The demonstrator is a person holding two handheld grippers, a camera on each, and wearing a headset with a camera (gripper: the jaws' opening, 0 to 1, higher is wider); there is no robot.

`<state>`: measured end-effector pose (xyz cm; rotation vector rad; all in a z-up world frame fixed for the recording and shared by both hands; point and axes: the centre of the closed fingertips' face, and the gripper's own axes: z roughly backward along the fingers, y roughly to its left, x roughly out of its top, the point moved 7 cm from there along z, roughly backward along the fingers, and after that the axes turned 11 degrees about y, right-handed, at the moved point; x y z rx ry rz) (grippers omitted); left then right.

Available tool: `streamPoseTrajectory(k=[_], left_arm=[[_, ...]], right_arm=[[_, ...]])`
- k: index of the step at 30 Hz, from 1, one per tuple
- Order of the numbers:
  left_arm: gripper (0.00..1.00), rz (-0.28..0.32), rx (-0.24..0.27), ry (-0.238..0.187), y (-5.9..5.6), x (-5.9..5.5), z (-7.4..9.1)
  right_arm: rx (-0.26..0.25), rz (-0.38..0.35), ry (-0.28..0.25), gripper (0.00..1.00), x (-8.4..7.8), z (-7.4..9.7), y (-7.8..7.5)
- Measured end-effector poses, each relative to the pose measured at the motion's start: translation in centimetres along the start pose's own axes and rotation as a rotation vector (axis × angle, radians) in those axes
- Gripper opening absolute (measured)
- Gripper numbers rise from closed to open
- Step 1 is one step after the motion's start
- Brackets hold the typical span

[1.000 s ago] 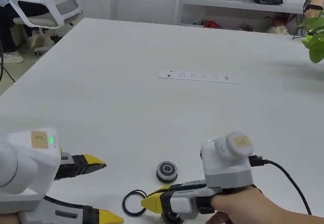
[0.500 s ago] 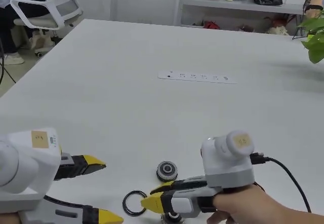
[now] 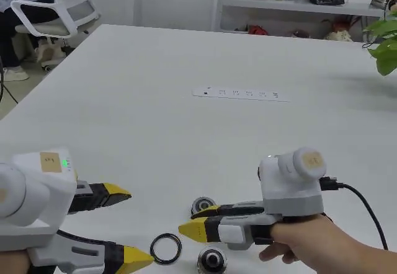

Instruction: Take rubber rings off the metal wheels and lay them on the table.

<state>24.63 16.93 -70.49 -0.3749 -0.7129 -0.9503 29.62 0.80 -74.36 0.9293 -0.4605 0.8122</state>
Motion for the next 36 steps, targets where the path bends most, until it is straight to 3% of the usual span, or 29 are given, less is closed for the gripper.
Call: streamPoseTrajectory(k=[16, 27, 36], left_arm=[[0.60, 0.005, 0.025, -0.029, 2.0, 1.8, -0.6], [0.59, 0.010, 0.032, -0.028, 3.3, 2.3, -1.5], [0.57, 0.000, 0.021, -0.015, 3.6, 2.7, -2.6]], right_arm=[[-0.051, 0.011, -0.064, 0.28, 1.1, 1.9, -1.2], [-0.089, 0.067, -0.061, 0.30, 1.0, 2.4, -2.0], [-0.128, 0.140, -0.039, 0.31, 0.6, 2.6, -2.7]])
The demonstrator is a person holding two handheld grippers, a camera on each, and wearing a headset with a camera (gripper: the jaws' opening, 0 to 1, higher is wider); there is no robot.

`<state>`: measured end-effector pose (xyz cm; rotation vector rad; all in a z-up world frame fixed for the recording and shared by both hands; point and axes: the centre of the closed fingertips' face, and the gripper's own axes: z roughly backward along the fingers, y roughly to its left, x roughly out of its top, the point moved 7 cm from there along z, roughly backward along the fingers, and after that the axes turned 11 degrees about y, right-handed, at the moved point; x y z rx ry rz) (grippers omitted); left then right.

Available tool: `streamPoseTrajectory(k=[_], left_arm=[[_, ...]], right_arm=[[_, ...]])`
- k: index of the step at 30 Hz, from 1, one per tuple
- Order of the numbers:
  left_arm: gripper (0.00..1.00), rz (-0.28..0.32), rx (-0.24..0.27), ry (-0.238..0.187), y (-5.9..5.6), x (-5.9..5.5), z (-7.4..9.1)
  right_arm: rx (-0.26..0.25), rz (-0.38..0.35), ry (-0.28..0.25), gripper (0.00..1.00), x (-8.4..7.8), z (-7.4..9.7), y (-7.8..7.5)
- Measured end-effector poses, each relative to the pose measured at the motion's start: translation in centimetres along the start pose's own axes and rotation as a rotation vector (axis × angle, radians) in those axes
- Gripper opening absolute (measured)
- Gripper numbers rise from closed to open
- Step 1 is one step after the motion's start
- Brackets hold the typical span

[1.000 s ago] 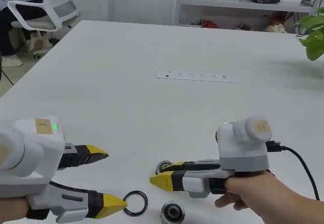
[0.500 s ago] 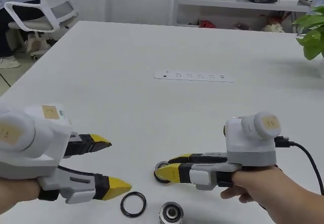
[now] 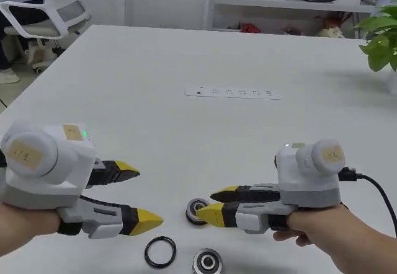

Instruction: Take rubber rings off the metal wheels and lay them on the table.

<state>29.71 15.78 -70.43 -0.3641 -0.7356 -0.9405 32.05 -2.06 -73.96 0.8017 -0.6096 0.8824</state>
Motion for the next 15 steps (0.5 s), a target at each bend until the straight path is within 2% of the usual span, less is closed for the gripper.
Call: streamPoseTrajectory(k=[15], left_arm=[[0.54, -0.005, -0.019, 0.007, 0.2, 0.5, -1.9]], right_arm=[[-0.057, 0.074, 0.041, 0.28, -1.0, 0.0, -1.4]])
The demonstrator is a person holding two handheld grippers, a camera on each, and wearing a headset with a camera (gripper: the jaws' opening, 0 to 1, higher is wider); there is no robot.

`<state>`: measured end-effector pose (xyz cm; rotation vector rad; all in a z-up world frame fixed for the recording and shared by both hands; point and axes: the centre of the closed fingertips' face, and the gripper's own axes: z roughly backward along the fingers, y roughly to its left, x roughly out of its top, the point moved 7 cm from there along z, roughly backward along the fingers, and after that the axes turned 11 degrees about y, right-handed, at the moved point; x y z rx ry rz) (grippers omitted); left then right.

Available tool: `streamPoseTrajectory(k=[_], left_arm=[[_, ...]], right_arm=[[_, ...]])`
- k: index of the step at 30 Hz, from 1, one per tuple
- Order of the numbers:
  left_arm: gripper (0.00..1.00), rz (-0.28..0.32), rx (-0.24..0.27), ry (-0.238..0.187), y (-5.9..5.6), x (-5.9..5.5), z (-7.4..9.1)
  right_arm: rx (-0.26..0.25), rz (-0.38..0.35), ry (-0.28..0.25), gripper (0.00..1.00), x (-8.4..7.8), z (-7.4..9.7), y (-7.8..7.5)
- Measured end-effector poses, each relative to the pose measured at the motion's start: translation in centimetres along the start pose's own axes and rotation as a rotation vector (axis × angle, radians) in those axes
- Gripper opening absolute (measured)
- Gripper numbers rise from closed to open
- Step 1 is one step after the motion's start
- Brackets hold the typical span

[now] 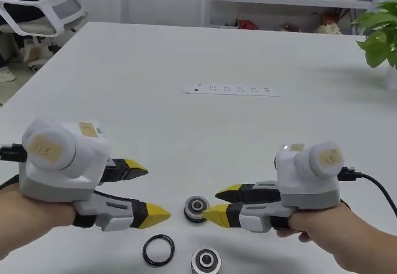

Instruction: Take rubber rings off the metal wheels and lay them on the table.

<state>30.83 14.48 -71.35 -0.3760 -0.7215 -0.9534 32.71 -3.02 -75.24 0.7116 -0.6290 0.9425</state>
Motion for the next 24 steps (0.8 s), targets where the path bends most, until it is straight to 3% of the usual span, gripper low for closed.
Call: streamPoseTrajectory(k=[14, 24], left_arm=[[0.49, -0.019, -0.036, 0.013, -0.3, 0.4, -2.0], [0.45, -0.032, -0.053, 0.023, -0.6, 0.5, -3.1]], right_arm=[[-0.018, 0.072, 0.044, 0.23, -0.8, -0.7, -0.2], [-0.025, 0.078, 0.052, 0.19, -1.2, -1.2, -0.2]])
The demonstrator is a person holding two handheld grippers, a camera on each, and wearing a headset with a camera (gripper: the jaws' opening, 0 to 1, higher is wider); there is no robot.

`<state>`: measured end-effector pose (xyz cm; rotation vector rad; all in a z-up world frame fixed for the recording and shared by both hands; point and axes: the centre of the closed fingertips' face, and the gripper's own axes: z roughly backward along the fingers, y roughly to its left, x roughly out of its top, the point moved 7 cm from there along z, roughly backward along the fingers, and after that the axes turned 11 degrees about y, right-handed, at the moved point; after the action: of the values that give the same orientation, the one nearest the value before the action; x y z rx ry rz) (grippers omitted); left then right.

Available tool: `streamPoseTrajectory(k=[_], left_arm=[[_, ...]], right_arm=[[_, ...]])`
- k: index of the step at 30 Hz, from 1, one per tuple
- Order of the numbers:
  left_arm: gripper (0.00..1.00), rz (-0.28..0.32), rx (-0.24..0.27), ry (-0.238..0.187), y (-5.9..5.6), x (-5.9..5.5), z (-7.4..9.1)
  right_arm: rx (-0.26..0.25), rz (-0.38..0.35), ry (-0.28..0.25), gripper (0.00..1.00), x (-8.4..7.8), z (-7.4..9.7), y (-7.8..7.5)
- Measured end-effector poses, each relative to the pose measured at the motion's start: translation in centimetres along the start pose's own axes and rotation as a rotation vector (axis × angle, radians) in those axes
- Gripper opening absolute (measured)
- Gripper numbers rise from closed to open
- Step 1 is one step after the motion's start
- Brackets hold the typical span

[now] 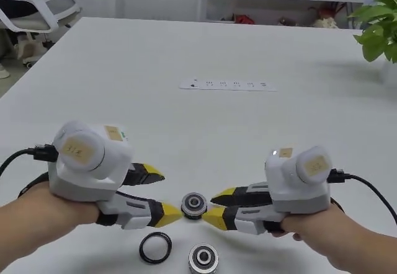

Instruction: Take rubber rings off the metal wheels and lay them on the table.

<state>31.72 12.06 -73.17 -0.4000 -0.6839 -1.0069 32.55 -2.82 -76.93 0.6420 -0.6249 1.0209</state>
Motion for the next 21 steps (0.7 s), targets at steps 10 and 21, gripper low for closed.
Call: streamPoseTrajectory(k=[10, 21], left_arm=[[0.41, -0.009, -0.014, 0.010, -0.2, 0.3, -1.1], [0.37, -0.027, -0.030, 0.021, -0.7, 0.7, -2.4]], right_arm=[[0.003, 0.005, 0.000, 0.18, 0.0, -0.5, 0.2], [0.000, -0.003, -0.003, 0.16, -0.1, -0.6, 0.1]])
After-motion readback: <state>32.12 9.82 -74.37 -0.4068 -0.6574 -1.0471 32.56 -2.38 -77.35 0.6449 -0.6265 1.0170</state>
